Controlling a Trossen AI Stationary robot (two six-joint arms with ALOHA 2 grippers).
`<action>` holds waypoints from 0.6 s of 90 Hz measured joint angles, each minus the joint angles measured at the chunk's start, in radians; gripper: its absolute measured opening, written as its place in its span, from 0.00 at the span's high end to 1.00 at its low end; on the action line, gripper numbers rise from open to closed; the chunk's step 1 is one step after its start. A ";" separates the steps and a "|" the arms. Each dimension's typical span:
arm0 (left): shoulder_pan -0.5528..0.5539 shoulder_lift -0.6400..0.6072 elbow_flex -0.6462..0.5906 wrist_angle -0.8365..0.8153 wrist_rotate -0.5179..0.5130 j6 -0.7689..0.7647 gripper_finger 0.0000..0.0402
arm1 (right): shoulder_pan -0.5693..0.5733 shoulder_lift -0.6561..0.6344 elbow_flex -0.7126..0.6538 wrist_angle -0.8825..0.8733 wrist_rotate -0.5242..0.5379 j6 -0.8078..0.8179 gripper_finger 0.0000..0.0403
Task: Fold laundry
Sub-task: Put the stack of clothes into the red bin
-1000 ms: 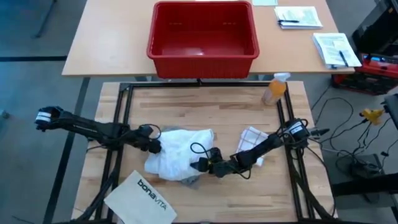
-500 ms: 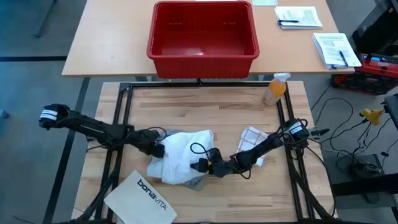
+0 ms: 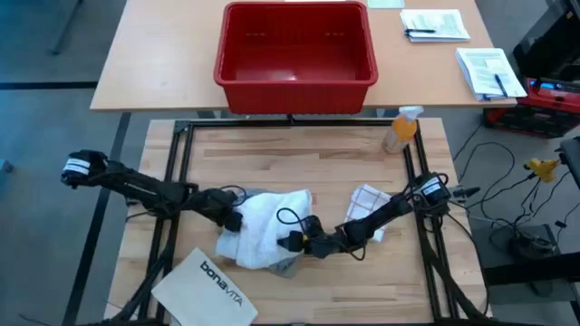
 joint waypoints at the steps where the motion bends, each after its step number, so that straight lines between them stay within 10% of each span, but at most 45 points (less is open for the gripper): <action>1: 0.000 0.000 0.000 -0.001 0.000 0.002 0.35 | 0.000 0.000 0.000 0.000 -0.001 0.000 0.01; 19: 0.000 0.006 0.000 0.012 -0.002 0.011 0.90 | 0.000 0.000 0.000 0.001 -0.008 -0.018 0.01; 54: 0.000 -0.076 0.000 0.059 0.010 -0.005 0.91 | -0.004 -0.005 0.000 -0.001 -0.025 -0.072 0.44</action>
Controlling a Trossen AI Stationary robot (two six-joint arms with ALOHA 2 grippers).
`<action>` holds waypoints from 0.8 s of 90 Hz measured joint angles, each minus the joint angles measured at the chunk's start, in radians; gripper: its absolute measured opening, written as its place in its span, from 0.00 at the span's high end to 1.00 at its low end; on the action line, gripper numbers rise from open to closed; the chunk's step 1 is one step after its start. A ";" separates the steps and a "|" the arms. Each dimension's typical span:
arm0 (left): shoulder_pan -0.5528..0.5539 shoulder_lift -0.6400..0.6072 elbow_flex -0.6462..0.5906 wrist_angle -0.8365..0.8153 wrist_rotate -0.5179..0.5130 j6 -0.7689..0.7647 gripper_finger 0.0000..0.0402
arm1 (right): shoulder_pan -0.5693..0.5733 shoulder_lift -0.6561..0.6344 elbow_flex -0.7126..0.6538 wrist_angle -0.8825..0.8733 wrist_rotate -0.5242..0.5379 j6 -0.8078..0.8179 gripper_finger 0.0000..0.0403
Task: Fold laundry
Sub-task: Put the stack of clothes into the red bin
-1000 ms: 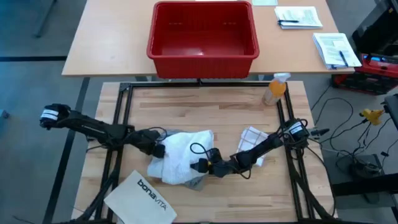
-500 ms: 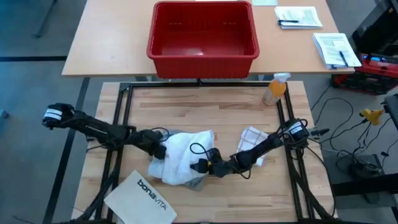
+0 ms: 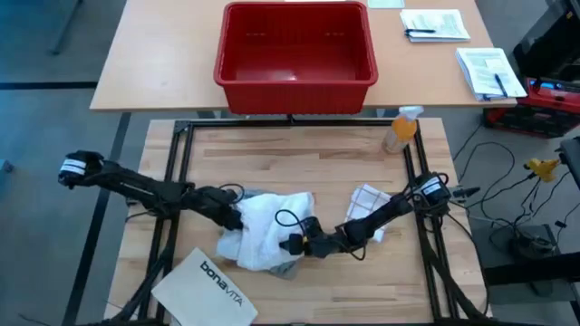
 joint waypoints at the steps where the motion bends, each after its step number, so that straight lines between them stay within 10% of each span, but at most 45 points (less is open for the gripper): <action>1: 0.000 -0.002 0.000 0.000 0.000 0.000 0.91 | -0.001 0.000 0.000 0.000 0.000 0.000 0.46; 19: 0.000 -0.022 0.000 -0.001 -0.004 -0.011 0.91 | -0.009 -0.015 0.000 0.000 0.002 -0.018 0.86; 72: 0.007 -0.154 0.068 0.101 -0.139 0.065 0.91 | -0.098 -0.333 0.000 -0.308 -0.049 -0.246 0.86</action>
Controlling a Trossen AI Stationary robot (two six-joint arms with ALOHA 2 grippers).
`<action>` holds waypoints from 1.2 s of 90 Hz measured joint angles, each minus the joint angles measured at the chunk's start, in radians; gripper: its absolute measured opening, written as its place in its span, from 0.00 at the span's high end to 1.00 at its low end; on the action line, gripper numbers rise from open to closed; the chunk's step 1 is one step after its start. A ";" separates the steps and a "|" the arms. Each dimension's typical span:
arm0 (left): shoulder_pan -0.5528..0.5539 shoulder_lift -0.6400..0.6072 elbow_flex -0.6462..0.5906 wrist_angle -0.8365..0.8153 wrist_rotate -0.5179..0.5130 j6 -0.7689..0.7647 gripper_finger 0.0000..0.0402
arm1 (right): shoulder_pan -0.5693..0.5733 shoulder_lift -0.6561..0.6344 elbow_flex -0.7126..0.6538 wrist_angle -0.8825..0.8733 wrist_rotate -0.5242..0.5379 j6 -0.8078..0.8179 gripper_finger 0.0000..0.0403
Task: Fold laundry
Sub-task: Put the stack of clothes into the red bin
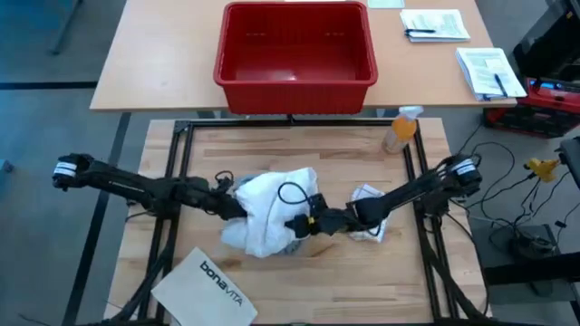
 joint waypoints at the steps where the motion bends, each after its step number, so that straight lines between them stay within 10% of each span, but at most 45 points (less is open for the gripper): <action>1: 0.001 -0.001 0.004 -0.002 -0.003 0.005 0.91 | -0.002 -0.008 0.000 -0.011 0.000 -0.004 0.86; 55: 0.259 0.193 0.493 -0.253 -0.018 0.432 0.91 | -0.238 -0.332 0.001 -0.209 -0.089 -0.275 0.86; 108: 0.547 0.492 0.900 -0.402 0.064 0.631 0.91 | -0.690 -0.436 0.031 -0.192 -0.498 -0.498 0.86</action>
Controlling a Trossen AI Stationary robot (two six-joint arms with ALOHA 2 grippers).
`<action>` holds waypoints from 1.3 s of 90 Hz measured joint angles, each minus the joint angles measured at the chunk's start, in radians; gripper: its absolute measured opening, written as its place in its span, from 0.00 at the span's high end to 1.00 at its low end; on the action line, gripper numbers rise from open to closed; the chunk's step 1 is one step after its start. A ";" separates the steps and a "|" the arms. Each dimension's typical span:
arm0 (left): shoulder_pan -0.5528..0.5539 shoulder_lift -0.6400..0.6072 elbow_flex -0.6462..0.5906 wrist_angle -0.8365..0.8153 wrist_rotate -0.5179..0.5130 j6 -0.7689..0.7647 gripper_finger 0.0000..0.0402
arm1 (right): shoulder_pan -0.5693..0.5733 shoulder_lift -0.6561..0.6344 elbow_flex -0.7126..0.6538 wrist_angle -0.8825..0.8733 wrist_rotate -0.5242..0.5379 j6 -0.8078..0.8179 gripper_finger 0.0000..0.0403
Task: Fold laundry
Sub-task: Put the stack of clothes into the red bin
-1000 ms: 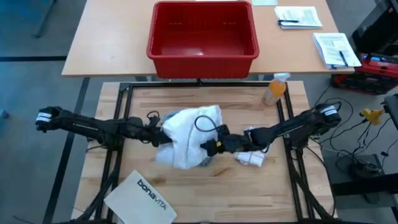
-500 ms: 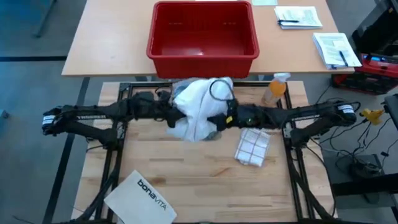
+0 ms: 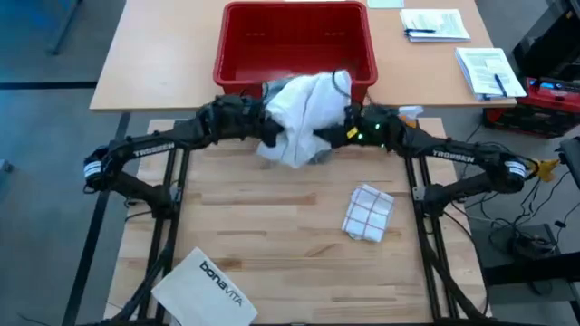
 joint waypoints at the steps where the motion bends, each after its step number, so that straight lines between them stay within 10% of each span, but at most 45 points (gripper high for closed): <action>1: 0.006 0.005 0.008 -0.001 0.005 0.008 0.91 | -0.007 0.003 0.005 0.002 -0.006 -0.003 0.86; 52: 0.277 0.224 0.323 -0.040 0.206 0.242 0.91 | -0.265 0.299 0.421 -0.100 -0.211 -0.255 0.86; 117: 0.410 0.553 0.725 -0.070 0.178 0.233 0.91 | -0.493 0.603 0.748 -0.123 -0.387 -0.260 0.86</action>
